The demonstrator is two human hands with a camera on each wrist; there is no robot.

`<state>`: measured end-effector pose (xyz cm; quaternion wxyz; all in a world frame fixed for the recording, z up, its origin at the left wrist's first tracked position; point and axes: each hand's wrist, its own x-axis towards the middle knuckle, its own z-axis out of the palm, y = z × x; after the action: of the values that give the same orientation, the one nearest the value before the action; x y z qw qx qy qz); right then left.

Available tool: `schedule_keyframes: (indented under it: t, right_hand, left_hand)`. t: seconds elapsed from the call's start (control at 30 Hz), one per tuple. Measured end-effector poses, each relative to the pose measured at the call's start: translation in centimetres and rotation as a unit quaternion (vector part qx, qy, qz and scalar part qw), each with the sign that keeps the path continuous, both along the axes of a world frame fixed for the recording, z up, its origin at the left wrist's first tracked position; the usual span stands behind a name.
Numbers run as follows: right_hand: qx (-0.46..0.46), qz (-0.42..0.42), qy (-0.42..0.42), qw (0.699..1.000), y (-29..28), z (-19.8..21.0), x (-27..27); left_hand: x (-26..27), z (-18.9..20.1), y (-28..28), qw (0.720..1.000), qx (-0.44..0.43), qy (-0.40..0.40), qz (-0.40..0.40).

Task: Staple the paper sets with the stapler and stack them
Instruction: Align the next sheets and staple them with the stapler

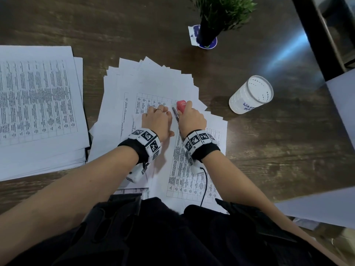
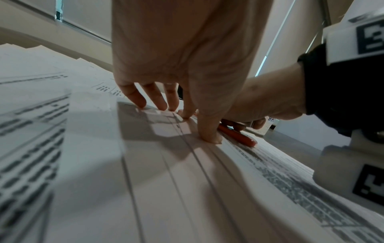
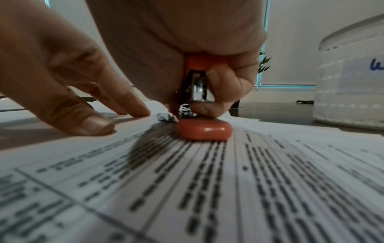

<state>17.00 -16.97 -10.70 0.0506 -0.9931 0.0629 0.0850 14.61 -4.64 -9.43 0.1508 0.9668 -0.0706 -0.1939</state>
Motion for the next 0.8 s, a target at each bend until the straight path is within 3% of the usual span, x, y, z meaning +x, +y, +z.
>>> schedule_keyframes:
  t: [0.53, 0.8]
  right_hand:
    - [0.022, 0.032, 0.001, 0.999, 1.4, 1.0, 3.0]
    - [0.113, -0.037, 0.011, 0.993, -1.0, 1.7, -0.3]
  left_hand:
    - [0.0, -0.8, 0.3, 0.999, -0.018, -0.023, 0.02]
    - [0.1, -1.1, 1.2, 0.999, -0.044, -0.024, -0.009]
